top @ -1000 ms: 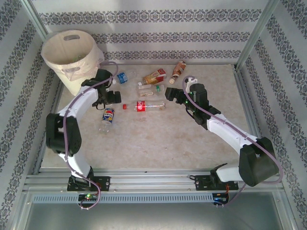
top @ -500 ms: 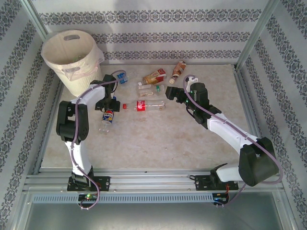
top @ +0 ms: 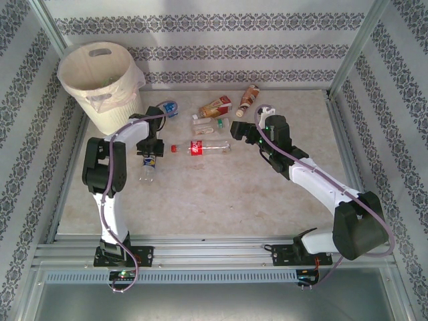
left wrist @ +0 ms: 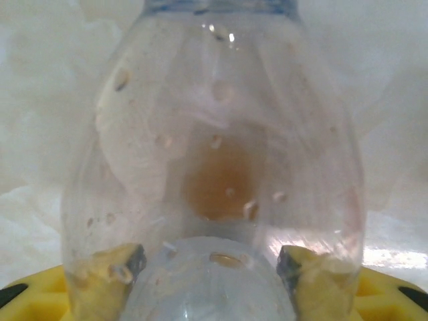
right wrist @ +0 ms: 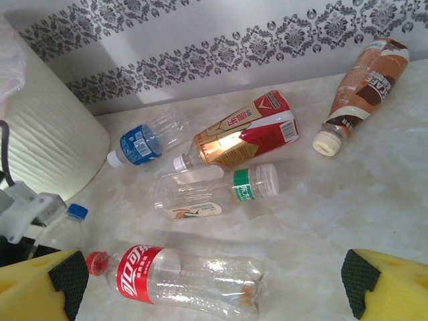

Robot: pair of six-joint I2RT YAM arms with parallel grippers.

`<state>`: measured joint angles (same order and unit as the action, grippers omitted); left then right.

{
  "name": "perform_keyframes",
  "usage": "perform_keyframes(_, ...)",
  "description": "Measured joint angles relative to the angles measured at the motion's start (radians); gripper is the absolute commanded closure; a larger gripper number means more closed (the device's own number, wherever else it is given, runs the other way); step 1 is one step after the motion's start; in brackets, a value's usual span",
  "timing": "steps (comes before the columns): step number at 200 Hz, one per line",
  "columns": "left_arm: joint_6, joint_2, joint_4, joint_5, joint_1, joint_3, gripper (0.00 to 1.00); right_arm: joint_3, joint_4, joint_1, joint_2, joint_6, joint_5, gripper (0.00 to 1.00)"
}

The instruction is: Put the plastic bottles in the bin

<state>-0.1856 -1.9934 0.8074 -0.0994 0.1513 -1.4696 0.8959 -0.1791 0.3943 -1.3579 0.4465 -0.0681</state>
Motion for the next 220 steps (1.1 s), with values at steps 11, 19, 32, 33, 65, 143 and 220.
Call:
perform_keyframes(11, -0.009, 0.044, -0.008, -0.004, 0.0, 0.013, 0.49, 0.009, 0.003, 0.0, 0.0, -0.001, -0.002, 0.02)
perform_keyframes(19, -0.016, 0.085, -0.009, -0.003, 0.0, 0.018, 0.5, 0.016, 0.003, 0.0, 0.0, -0.001, -0.003, 0.02)
perform_keyframes(32, -0.029, 0.161, -0.014, 0.002, 0.0, 0.018, 0.51, 0.023, 0.0, 0.0, 0.001, -0.001, -0.004, 0.02)
perform_keyframes(33, -0.03, 0.166, -0.015, 0.003, 0.0, 0.018, 0.51, 0.023, 0.0, 0.0, 0.001, -0.001, -0.004, 0.02)
perform_keyframes(65, -0.052, 0.338, -0.054, 0.049, 0.006, 0.008, 0.52, 0.025, -0.008, 0.0, 0.009, -0.011, -0.009, 0.02)
perform_keyframes(143, -0.095, 0.527, -0.393, 0.079, 0.013, -0.124, 0.52, 0.025, -0.012, 0.0, 0.097, -0.058, 0.001, 0.02)
perform_keyframes(220, -0.005, 0.412, -0.851, -0.125, -0.076, -0.318, 0.52, -0.053, -0.011, -0.006, 0.201, -0.065, 0.053, 0.02)
